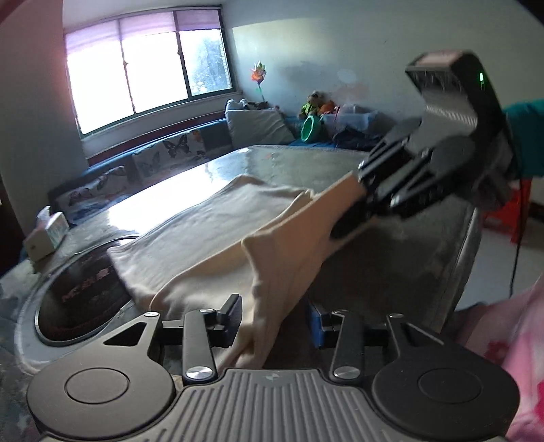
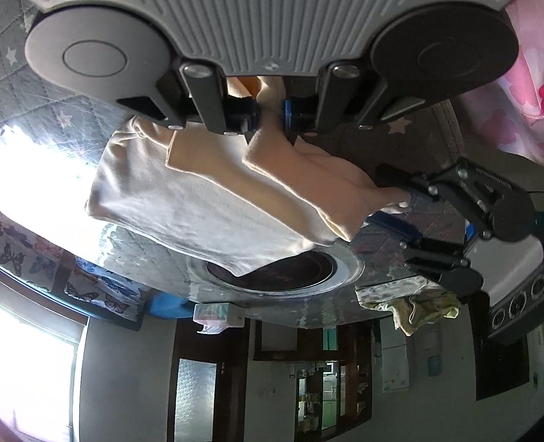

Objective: Fold clothes

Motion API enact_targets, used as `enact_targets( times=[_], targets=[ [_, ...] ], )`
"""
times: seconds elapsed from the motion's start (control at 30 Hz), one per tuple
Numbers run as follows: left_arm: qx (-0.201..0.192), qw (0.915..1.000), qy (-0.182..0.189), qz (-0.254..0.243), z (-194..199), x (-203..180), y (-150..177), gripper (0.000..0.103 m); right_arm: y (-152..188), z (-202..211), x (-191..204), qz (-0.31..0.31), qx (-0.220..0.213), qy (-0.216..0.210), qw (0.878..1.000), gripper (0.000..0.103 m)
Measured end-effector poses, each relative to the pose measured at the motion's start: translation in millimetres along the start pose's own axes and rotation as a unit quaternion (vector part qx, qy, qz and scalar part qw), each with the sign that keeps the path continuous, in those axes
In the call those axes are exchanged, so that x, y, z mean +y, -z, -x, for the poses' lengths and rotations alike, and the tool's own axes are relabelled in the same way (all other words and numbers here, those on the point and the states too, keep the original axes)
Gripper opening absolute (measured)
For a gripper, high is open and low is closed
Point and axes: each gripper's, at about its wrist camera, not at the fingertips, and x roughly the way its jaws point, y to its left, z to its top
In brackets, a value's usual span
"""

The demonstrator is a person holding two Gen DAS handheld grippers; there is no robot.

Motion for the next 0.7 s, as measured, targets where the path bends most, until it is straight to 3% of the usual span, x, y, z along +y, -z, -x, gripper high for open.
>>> enact_targets(
  times=[0.1, 0.13, 0.2, 0.27, 0.53, 0.7],
  targets=[
    [0.002, 0.9992, -0.024, -0.031, -1.3, -3.1, 5.2, 0.041, 0.7, 3.3, 1.1, -0.003, -0.003, 0.004, 1.000, 0.011],
    [0.001, 0.9991, -0.025, -0.035, -1.2, -2.7, 5.9, 0.036, 1.0, 4.6, 1.8, -0.004, -0.004, 0.005, 1.000, 0.011],
    [-0.001, 0.9987, -0.028, -0.043, -0.9, -2.0, 7.2, 0.015, 1.3, 7.1, 3.5, -0.005, -0.007, 0.008, 1.000, 0.010],
    [-0.003, 0.9983, -0.030, -0.050, -0.3, -0.9, 8.4, 0.011, 1.5, 9.5, 5.5, -0.005, -0.010, 0.010, 1.000, 0.010],
    [-0.016, 0.9995, 0.008, -0.027, 32.0, -2.1, 1.7, 0.008, -2.1, 38.2, 21.5, 0.012, -0.014, 0.001, 1.000, 0.009],
    [-0.016, 0.9990, 0.041, -0.006, 66.1, -11.9, -4.3, 0.008, -3.3, 77.0, 39.0, 0.000, -0.003, -0.018, 1.000, 0.009]
  ],
)
